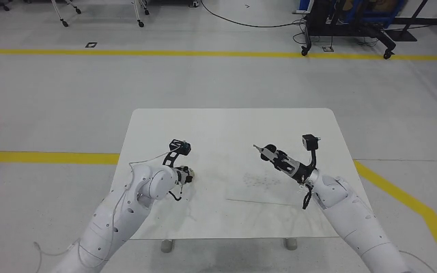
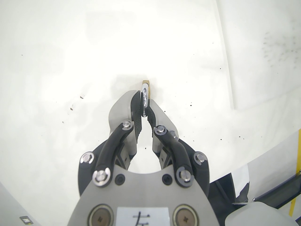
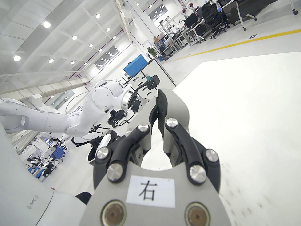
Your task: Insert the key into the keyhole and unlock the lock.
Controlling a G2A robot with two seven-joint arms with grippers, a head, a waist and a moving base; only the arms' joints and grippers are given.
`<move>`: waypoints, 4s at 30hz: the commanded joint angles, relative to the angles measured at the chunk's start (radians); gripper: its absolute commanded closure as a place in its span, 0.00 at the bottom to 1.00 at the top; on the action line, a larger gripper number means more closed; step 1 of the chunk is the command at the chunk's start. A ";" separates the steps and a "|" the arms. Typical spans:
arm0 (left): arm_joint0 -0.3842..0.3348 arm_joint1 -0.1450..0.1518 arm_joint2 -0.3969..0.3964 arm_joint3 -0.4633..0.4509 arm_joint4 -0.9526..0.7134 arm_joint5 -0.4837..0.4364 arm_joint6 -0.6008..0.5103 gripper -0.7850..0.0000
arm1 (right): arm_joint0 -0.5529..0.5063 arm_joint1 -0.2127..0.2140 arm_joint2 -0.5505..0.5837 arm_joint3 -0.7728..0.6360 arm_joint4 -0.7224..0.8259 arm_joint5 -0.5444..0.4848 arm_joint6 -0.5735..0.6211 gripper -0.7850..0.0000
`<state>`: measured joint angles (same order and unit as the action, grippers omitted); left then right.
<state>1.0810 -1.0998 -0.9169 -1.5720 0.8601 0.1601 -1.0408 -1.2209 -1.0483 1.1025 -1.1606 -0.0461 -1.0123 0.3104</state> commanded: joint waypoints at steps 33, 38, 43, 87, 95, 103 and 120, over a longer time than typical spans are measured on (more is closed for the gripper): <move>-0.070 -0.049 0.063 0.084 0.038 -0.044 0.010 0.92 | 0.000 0.000 0.000 0.000 0.000 0.000 0.000 1.00; -0.074 -0.053 0.063 0.101 0.039 -0.052 0.008 1.00 | 0.000 0.000 0.000 0.000 0.000 0.000 0.000 1.00; -0.089 -0.053 0.043 0.114 0.060 -0.052 0.008 1.00 | 0.000 0.000 0.000 0.000 0.000 0.000 0.000 1.00; -0.051 -0.086 -0.123 0.385 -0.841 -0.614 0.298 1.00 | 0.242 -0.164 -0.291 0.126 0.084 0.130 -0.120 1.00; -0.052 -0.083 -0.150 0.432 -1.032 -0.700 0.173 1.00 | 0.305 -0.219 -0.340 0.222 0.052 0.123 -0.183 1.00; -0.072 -0.089 -0.137 0.466 -1.101 -0.690 0.128 1.00 | 0.326 -0.257 -0.381 0.277 0.077 0.088 -0.123 1.00; -0.070 -0.099 -0.121 0.505 -1.146 -0.574 0.186 1.00 | 0.350 -0.256 -0.338 0.308 0.042 0.097 -0.072 1.00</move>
<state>0.9969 -1.1945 -1.0435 -1.0540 -0.2604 -0.4481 -0.8746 -0.8710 -1.3047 0.7642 -0.8528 -0.0099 -0.9140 0.2386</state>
